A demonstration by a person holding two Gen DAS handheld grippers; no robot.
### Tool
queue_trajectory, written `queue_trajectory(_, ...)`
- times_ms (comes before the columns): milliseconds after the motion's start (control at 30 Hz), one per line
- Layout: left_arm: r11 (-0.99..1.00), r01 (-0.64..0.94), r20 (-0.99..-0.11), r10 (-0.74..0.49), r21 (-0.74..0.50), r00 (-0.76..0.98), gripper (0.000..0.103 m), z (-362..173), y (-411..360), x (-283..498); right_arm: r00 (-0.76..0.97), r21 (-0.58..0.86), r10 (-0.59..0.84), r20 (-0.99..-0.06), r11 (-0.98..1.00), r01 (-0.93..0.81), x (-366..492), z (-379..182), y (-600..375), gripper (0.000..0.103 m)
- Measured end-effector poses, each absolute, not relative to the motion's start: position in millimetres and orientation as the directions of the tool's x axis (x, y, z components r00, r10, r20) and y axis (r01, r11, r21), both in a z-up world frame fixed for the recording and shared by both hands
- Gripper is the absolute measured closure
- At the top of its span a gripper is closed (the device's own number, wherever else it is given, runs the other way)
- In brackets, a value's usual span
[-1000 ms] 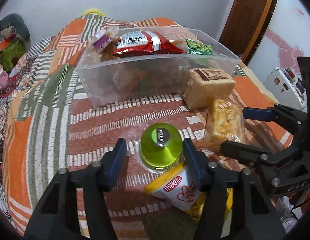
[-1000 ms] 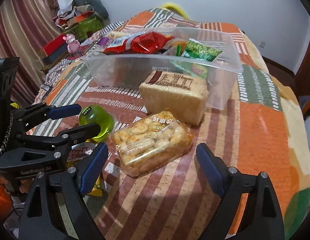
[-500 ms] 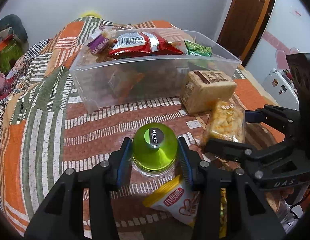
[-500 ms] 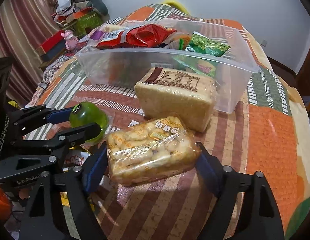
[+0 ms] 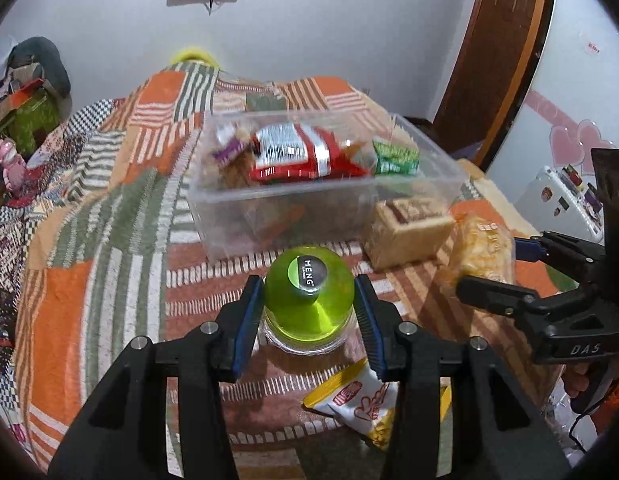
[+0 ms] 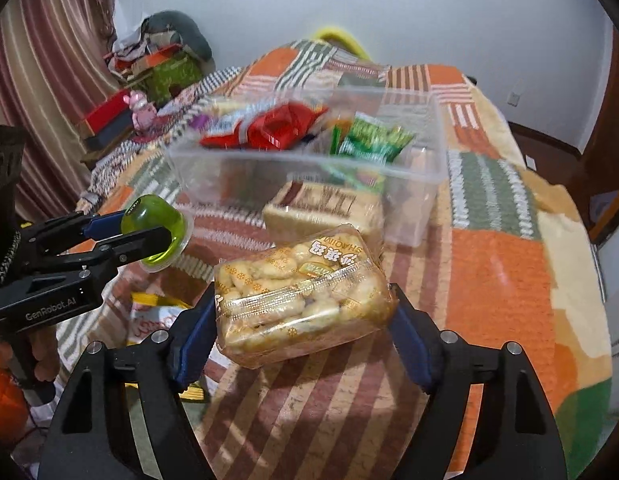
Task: Organize snacks
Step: 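Lift the jar and puffed-snack bag and carry them over the box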
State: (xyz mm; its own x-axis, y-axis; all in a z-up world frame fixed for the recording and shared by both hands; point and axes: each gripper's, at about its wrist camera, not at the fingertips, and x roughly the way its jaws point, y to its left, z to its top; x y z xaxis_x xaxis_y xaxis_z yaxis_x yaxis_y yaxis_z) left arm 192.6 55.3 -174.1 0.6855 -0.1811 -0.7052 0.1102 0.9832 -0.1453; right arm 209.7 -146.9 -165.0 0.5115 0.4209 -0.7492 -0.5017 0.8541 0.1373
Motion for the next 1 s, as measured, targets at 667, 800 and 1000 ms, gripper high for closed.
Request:
queue_trajectory(667, 0.985, 0.136, -0.585, -0.173, -0.107, 0.792, 0.058, -106.0, 51.6, 254.1, 0.658, 0.132, 0.440, -0.612, 0.877, -0.463, 260.3, -101.7, -150.0, 0.027)
queue_trajectory(800, 0.984, 0.138, -0.594, -0.178, -0.113, 0.784, 0.058, -108.9, 48.6, 277.3, 0.660, 0.142, 0.438, -0.610, 0.880, -0.453, 278.2, -101.1, -147.4, 0.027)
queue_trajectory(1000, 0.986, 0.129, -0.610, -0.165, -0.103, 0.775, 0.058, -117.4, 48.8, 307.2, 0.649, 0.145, 0.422, -0.633, 0.888, -0.436, 304.6, -113.0, -139.2, 0.027)
